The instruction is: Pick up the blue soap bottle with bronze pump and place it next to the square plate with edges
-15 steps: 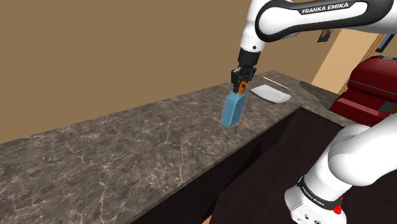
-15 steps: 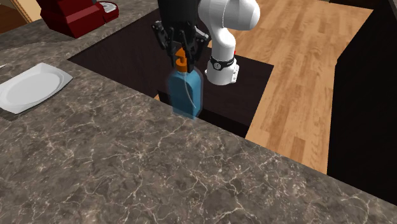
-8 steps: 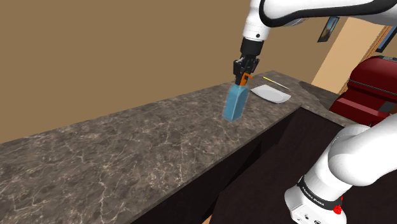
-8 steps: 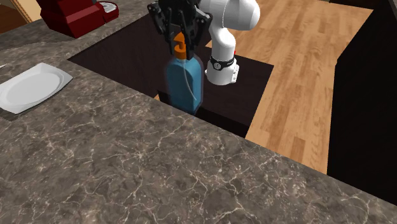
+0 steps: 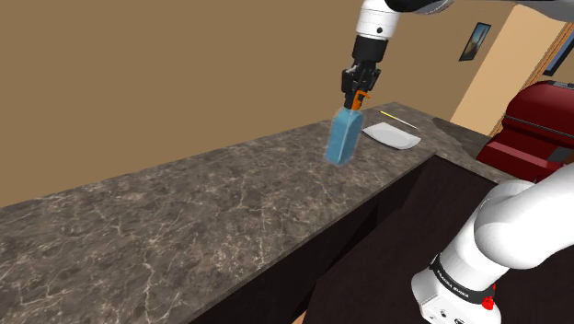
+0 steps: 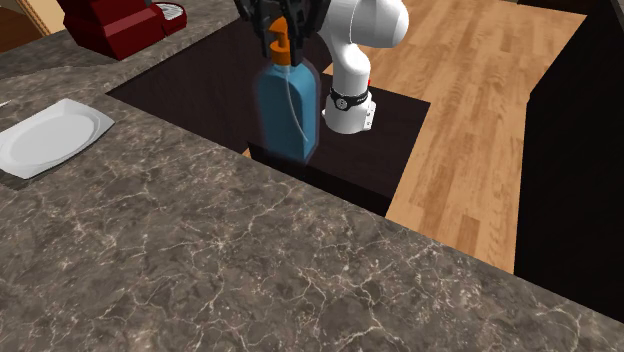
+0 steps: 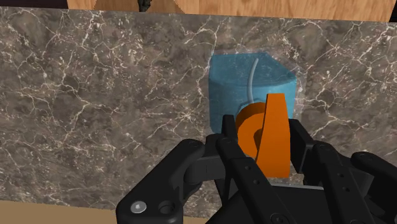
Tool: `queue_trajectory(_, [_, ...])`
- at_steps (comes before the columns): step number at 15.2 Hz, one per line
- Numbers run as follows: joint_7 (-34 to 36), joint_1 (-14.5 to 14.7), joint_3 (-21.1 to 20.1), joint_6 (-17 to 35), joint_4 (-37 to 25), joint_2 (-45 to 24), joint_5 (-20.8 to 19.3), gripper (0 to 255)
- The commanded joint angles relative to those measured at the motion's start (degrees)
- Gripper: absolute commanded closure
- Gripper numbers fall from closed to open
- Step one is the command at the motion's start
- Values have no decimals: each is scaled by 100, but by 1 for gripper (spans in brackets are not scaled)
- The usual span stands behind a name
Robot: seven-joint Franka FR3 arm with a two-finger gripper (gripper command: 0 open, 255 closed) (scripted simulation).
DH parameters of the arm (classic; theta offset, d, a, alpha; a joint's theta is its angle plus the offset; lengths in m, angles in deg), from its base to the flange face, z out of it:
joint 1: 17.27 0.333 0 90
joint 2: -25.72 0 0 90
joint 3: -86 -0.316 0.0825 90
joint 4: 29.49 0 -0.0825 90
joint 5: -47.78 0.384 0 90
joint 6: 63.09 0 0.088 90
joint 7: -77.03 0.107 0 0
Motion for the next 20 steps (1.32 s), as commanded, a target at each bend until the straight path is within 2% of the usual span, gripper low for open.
queue_trajectory(1, [6, 1, -3, -145, -167, -22, 0, 255])
queue_trajectory(18, [19, -10, -1, -1463, -1930, -468, -21, 255])
queue_trajectory(20, [-114, -53, 89, -1444, -1940, -498, -51, 255])
